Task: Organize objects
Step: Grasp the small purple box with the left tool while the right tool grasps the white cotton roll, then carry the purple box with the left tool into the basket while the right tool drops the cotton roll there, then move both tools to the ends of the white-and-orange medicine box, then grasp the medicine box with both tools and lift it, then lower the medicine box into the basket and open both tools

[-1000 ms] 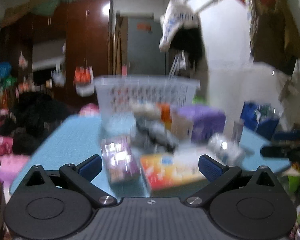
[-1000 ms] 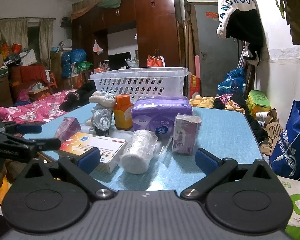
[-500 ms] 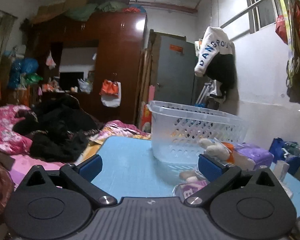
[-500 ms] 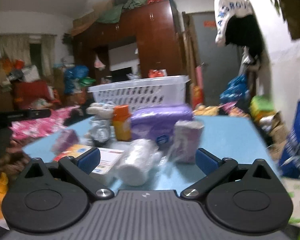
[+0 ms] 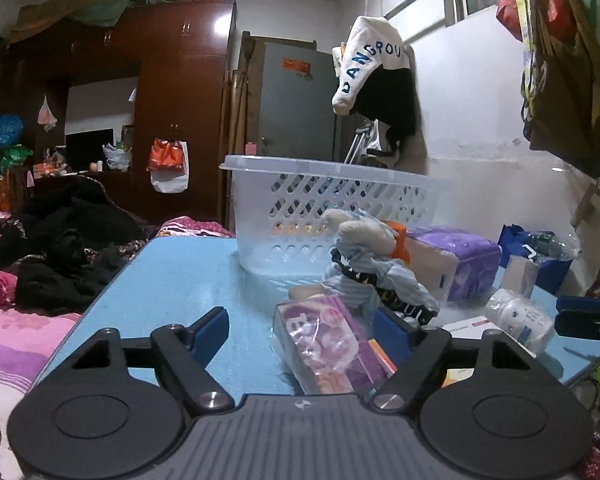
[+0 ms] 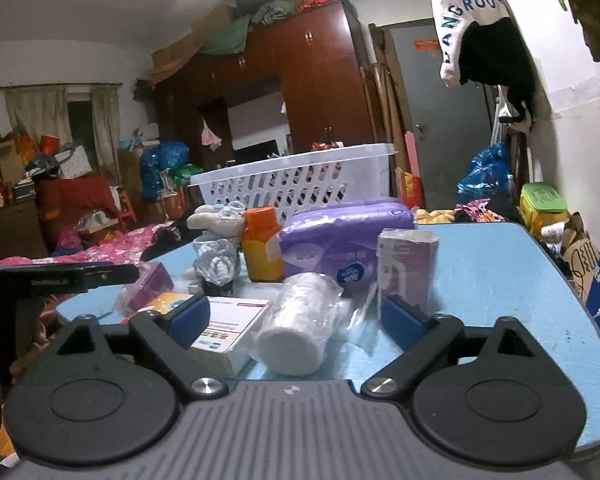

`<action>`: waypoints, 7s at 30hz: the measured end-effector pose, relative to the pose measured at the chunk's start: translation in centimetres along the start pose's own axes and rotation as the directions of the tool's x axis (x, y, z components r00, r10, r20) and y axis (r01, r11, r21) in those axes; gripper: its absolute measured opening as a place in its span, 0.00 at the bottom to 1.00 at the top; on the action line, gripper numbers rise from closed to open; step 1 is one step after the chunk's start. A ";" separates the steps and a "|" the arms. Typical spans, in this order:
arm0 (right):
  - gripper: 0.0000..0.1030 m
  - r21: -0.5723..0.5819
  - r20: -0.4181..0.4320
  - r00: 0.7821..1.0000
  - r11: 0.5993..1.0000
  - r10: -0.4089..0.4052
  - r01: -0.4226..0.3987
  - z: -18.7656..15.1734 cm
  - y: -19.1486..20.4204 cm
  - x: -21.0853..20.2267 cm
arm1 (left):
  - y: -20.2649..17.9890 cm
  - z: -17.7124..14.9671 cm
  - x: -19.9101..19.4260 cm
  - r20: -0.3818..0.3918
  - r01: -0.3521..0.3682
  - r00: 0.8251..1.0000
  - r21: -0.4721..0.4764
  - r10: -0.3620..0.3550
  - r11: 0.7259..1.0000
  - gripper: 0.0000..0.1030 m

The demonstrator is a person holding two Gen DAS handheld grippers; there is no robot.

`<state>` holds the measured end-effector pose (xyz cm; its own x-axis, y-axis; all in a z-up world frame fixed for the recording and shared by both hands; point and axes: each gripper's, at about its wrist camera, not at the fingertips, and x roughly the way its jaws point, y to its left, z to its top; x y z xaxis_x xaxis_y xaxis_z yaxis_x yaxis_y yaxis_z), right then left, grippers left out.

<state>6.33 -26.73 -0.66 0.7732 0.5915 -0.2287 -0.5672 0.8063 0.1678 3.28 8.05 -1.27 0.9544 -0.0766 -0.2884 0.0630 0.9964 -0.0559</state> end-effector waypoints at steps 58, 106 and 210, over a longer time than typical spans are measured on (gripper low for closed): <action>0.46 -0.164 0.137 0.990 0.985 -0.030 0.053 14.5 1.0 7.4 | -2.0 16.5 8.0 0.077 -0.037 0.997 0.117 0.028 0.992 0.49; 1.00 -0.116 -0.007 0.992 0.985 0.129 -0.129 -2.0 1.5 3.4 | -1.5 -3.4 0.0 0.069 0.206 0.973 0.169 -0.220 0.964 0.91; 1.00 0.049 0.031 0.994 0.994 -0.103 0.101 5.1 -5.6 2.1 | 2.3 5.1 4.0 0.057 0.180 0.982 0.030 -0.181 0.983 0.83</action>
<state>12.57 -30.07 2.80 0.8358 0.5051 -0.2152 -0.4713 0.8611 0.1907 8.78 10.23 2.32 0.9423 -0.2539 -0.2182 0.2425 0.9670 -0.0778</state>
